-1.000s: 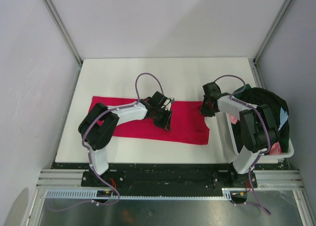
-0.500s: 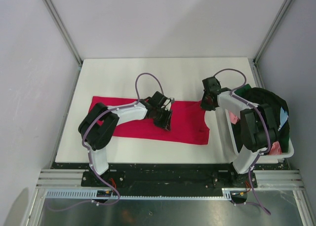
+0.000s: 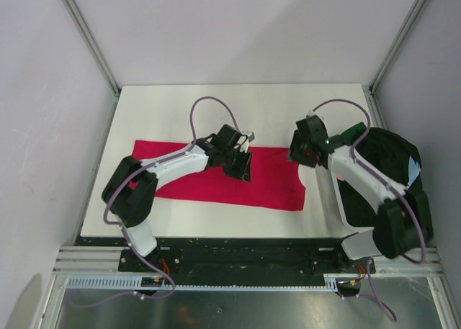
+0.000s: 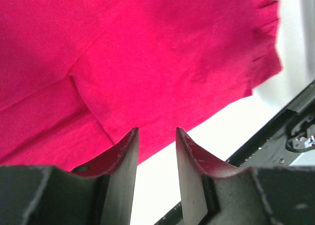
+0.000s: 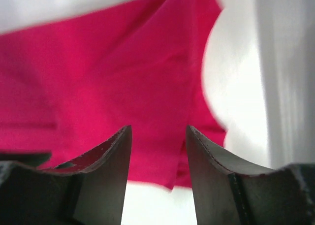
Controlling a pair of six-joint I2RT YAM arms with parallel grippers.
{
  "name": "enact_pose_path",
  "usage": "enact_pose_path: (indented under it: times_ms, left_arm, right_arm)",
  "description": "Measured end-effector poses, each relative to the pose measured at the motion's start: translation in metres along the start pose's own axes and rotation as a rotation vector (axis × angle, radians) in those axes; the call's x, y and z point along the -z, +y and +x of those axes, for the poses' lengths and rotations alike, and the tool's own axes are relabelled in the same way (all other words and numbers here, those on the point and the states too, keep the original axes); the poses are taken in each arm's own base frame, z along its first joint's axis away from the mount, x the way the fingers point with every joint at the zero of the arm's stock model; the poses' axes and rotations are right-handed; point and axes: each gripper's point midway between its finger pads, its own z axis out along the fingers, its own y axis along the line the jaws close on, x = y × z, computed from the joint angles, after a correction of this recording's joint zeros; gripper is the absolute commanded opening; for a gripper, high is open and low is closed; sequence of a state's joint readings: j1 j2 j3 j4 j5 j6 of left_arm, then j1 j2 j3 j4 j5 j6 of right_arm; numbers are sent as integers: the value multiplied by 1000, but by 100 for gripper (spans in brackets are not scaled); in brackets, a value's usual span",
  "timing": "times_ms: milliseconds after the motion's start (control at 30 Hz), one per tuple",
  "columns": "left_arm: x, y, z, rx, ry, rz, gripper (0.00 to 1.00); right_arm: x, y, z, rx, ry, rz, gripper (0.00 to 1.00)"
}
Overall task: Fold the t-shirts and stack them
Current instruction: Fold the other side of the tshirt into a rectangle, then rotate the tshirt 80 degrees
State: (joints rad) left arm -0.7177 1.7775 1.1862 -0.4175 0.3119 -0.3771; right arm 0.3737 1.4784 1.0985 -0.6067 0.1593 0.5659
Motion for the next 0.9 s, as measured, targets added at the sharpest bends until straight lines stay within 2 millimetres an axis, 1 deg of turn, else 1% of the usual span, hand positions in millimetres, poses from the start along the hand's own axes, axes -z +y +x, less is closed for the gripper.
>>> enact_pose_path:
  times_ms: [33, 67, 133, 167, 200, 233, 300, 400, 467, 567, 733, 900]
  left_arm:
    - [8, -4, -5, -7, -23, 5, 41]
    - [16, -8, -9, -10, -45, 9, 41]
    - [35, -16, -19, -22, -100, 18, 41]
    - [44, -21, -24, -25, -127, 26, 41]
    - [52, -24, -27, -30, -150, 33, 41]
    - [61, -27, -29, -36, -173, 38, 41]
    - [76, -30, -31, -41, -212, 42, 42]
    - [88, -28, -28, -33, -238, 40, 42]
    - [91, -23, -25, -23, -240, 31, 42]
    - [89, -17, -20, -10, -229, 16, 42]
    - [87, -9, -14, 11, -212, -3, 42]
    - [87, -2, -14, 24, -214, -18, 42]
  right_arm:
    - [15, 10, 8, 9, -15, -41, 53]
    - [24, 16, 17, 13, -17, -69, 53]
    - [40, 24, 46, 22, 1, -120, 53]
    - [44, 24, 63, 24, 22, -133, 54]
    - [45, 22, 76, 27, 43, -134, 55]
    - [43, 14, 96, 15, 78, -118, 55]
    - [41, 4, 118, 7, 118, -95, 56]
    - [38, -14, 144, -28, 161, -54, 57]
    - [39, -22, 152, -50, 169, -42, 58]
    - [38, -27, 157, -80, 172, -35, 59]
    - [32, -25, 159, -105, 172, -35, 60]
    - [20, -21, 159, -116, 179, -31, 61]
